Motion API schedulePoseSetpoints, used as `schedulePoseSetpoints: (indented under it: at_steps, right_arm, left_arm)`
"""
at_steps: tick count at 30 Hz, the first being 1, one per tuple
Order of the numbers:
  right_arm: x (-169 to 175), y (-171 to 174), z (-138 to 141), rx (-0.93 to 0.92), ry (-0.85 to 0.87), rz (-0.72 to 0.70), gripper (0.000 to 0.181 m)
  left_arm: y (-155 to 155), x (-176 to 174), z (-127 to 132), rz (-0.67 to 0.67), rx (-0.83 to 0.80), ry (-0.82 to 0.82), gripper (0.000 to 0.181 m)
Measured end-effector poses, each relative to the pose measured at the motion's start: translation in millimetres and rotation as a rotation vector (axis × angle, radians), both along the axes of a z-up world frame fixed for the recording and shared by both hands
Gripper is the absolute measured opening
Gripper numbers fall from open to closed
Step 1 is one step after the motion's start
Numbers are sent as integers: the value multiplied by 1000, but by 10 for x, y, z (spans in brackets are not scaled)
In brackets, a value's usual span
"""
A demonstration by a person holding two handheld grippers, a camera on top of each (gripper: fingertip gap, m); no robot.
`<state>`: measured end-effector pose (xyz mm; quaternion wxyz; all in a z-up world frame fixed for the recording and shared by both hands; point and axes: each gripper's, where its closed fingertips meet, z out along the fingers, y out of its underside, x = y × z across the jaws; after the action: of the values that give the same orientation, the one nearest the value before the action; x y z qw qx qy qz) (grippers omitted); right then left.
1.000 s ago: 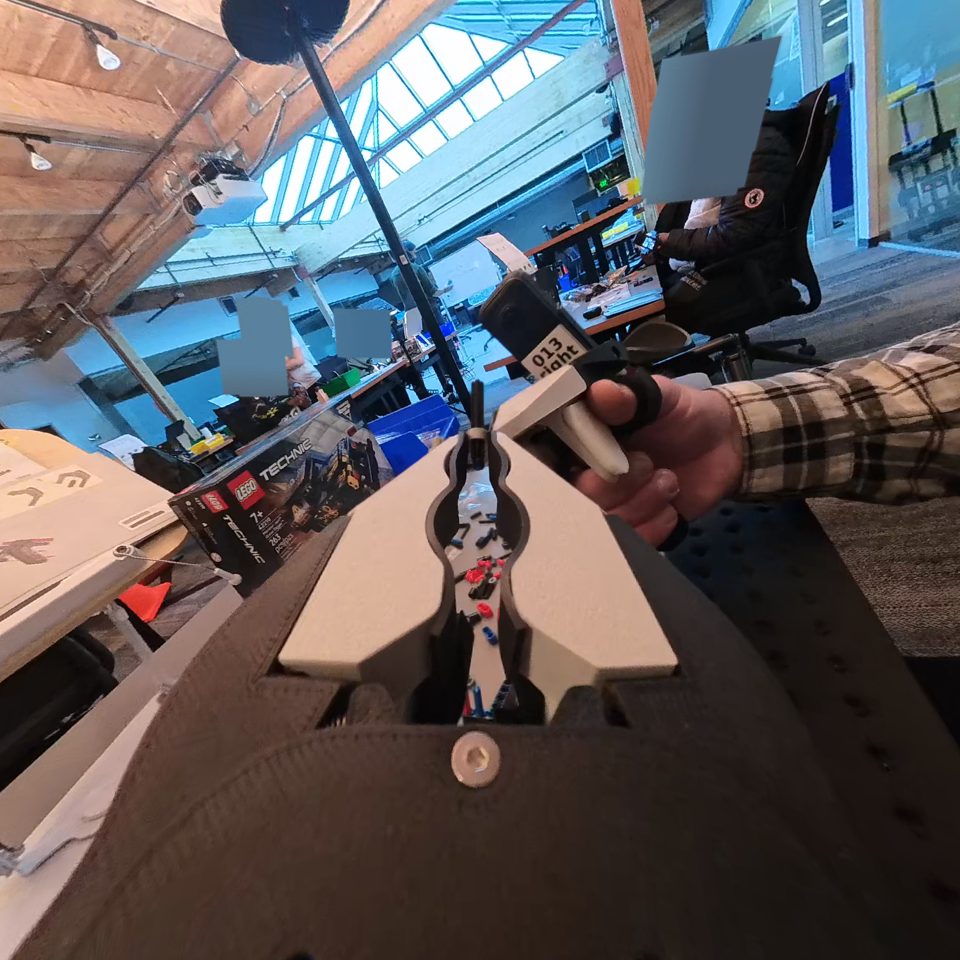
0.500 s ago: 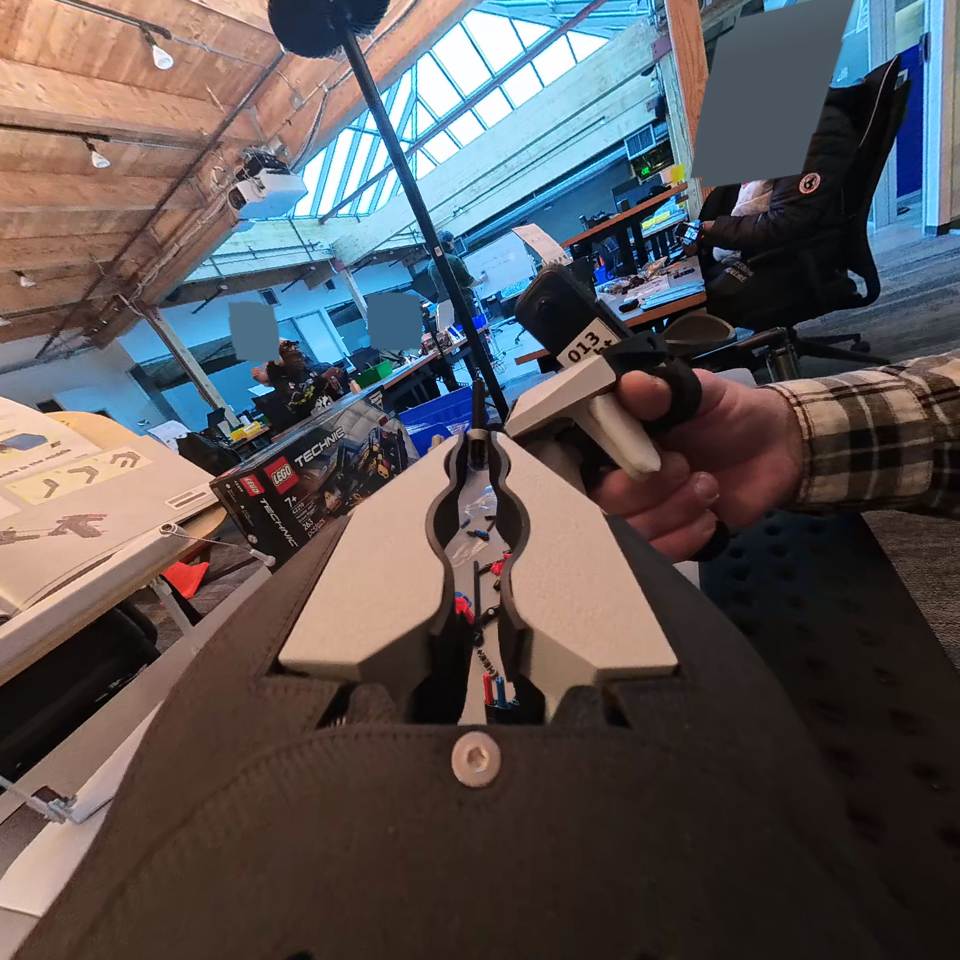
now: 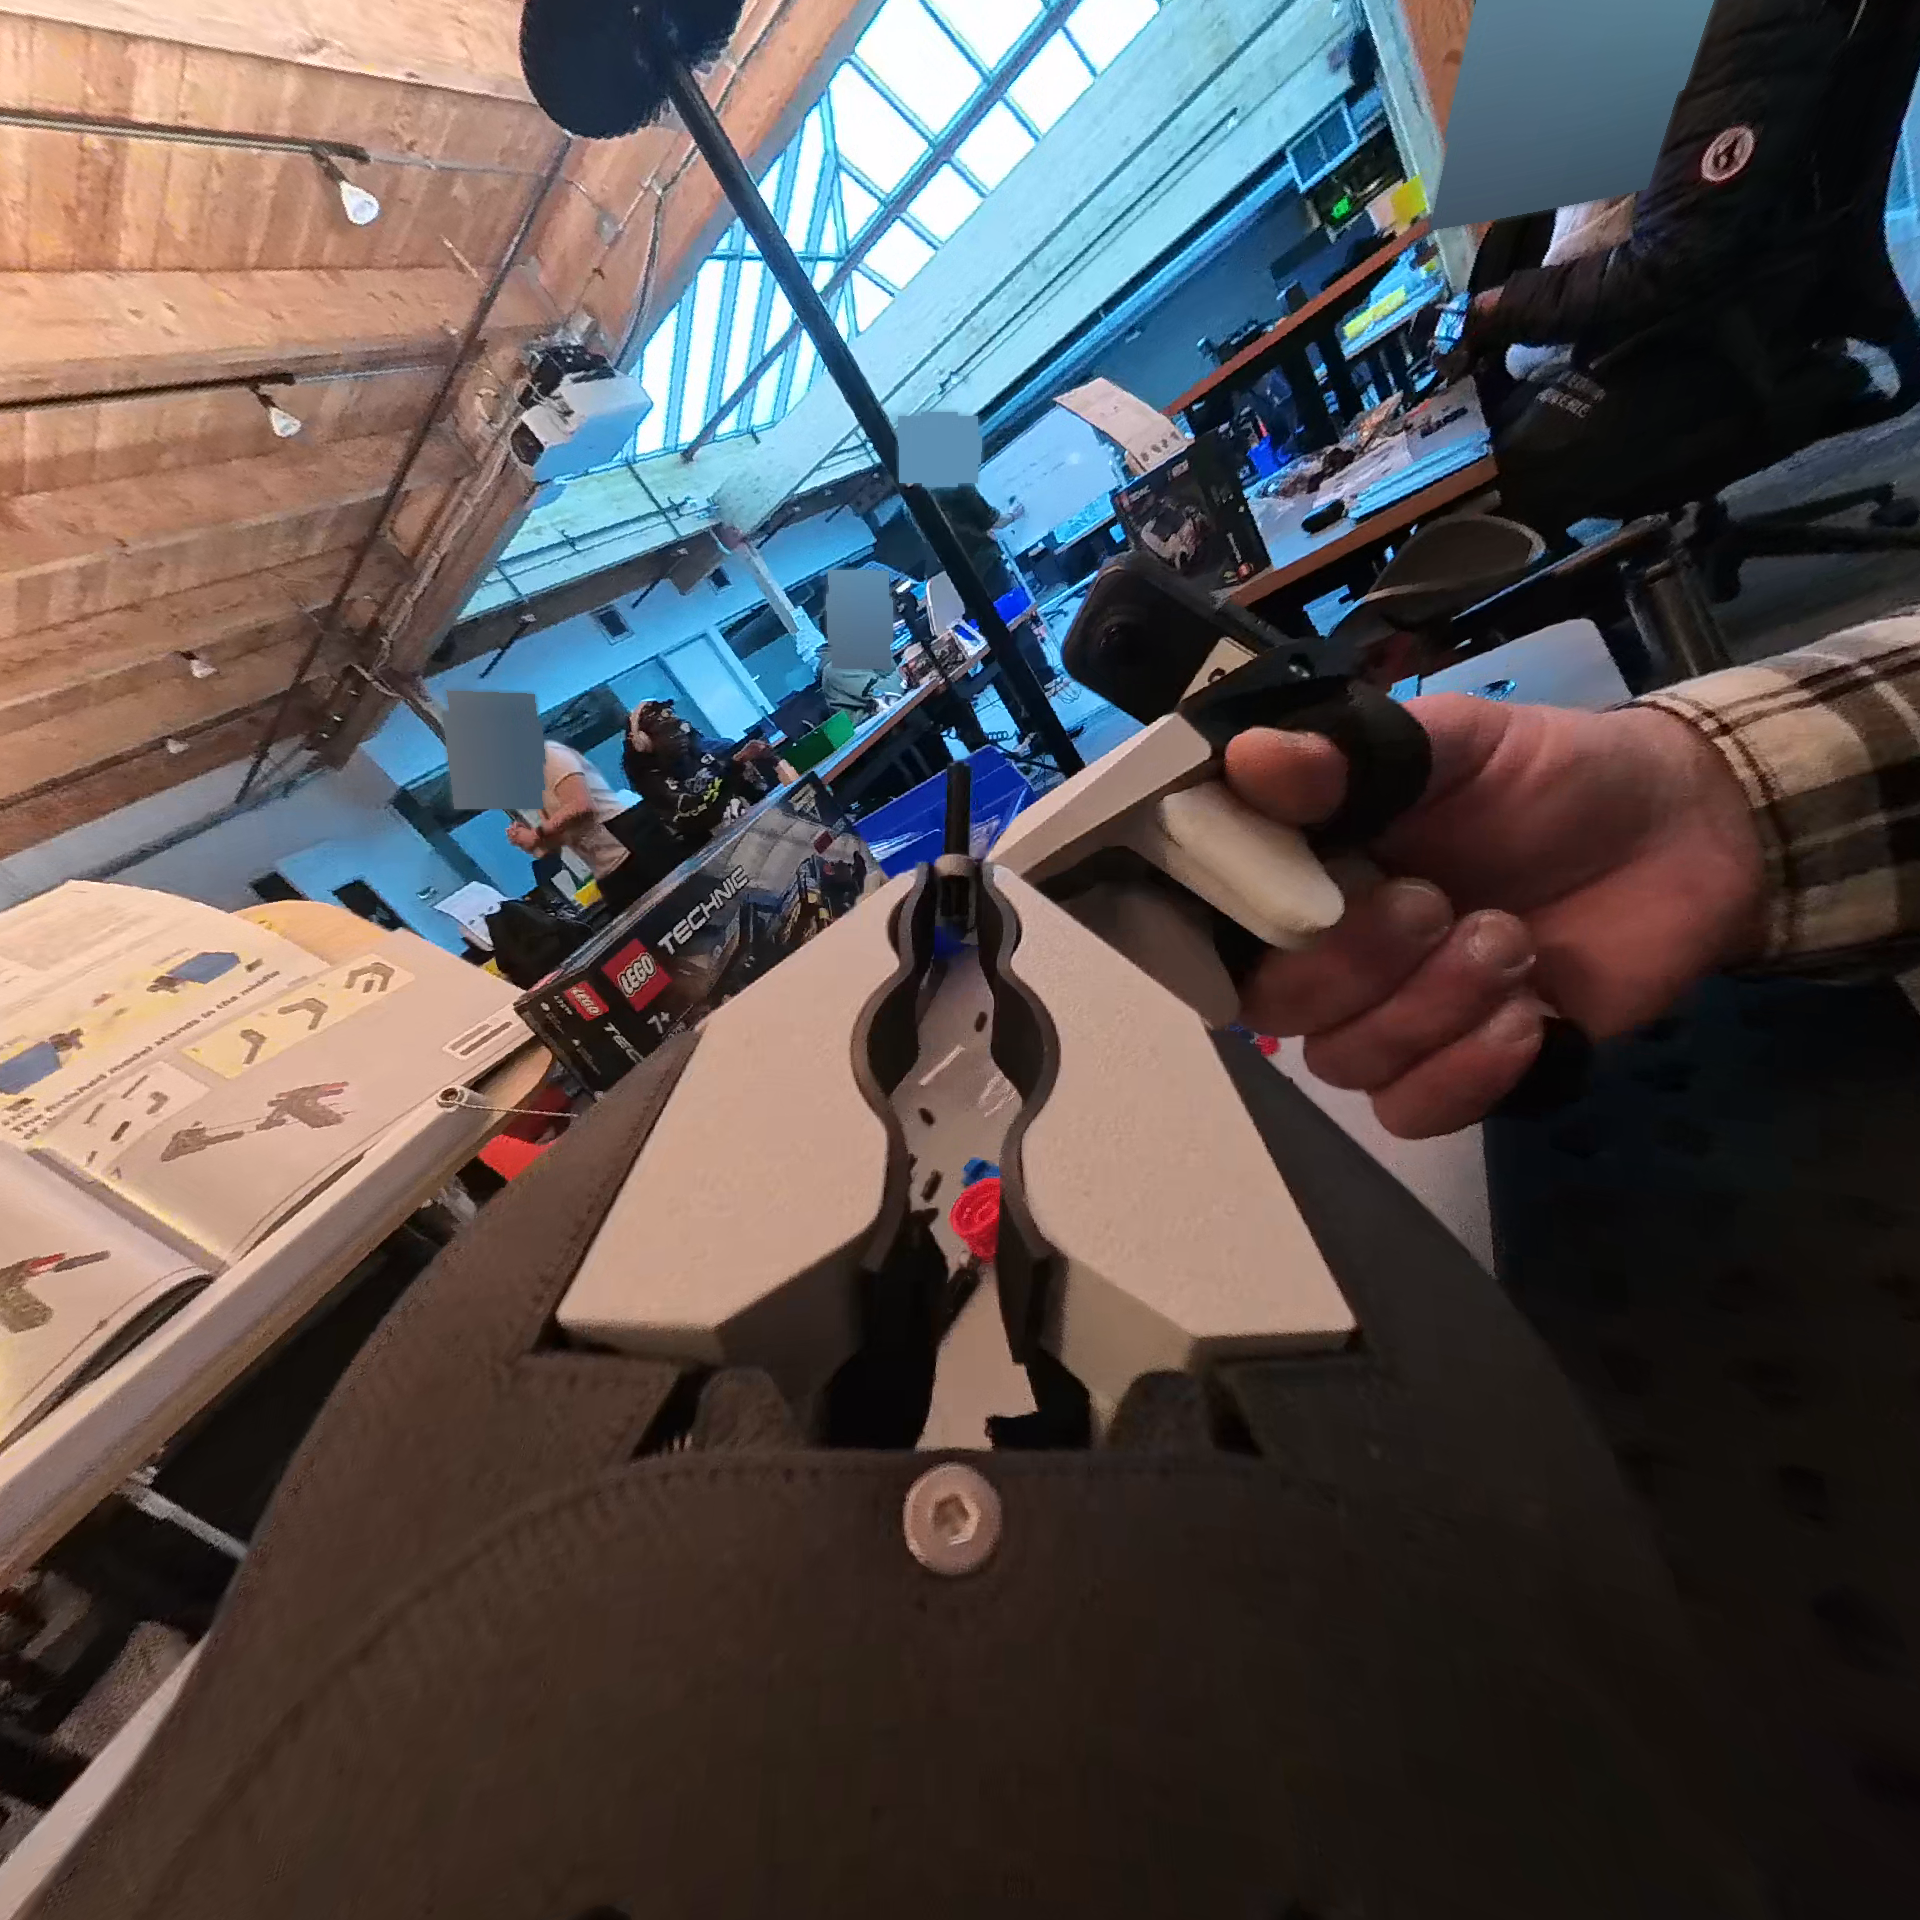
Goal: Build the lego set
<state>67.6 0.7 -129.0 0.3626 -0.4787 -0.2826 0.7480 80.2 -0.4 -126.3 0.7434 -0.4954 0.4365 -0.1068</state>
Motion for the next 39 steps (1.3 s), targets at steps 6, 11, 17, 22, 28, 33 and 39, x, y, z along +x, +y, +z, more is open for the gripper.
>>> schedulePoseSetpoints:
  at_steps: [6,11,17,22,28,33,39]
  right_arm:
    - [7,60,-44,-6,-33,-57,15]
    - [4,53,-40,-15,-26,-46,14]
    - [41,53,-33,-24,23,-27,7]
    - [6,70,-30,2,1,-60,8]
    - [7,103,-60,68,-59,-112,2]
    - [10,112,-70,173,-132,-146,2]
    - [-8,146,-66,229,-186,-164,2]
  left_arm:
    - [13,5,-22,43,36,53,5]
    - [10,4,-17,48,50,63,5]
    - [37,-4,-43,31,16,52,5]
    - [40,38,-91,27,10,75,5]
    - [74,41,-134,29,-13,84,7]
    - [87,41,-146,-3,-73,57,7]
    - [108,12,-140,-1,-86,43,7]
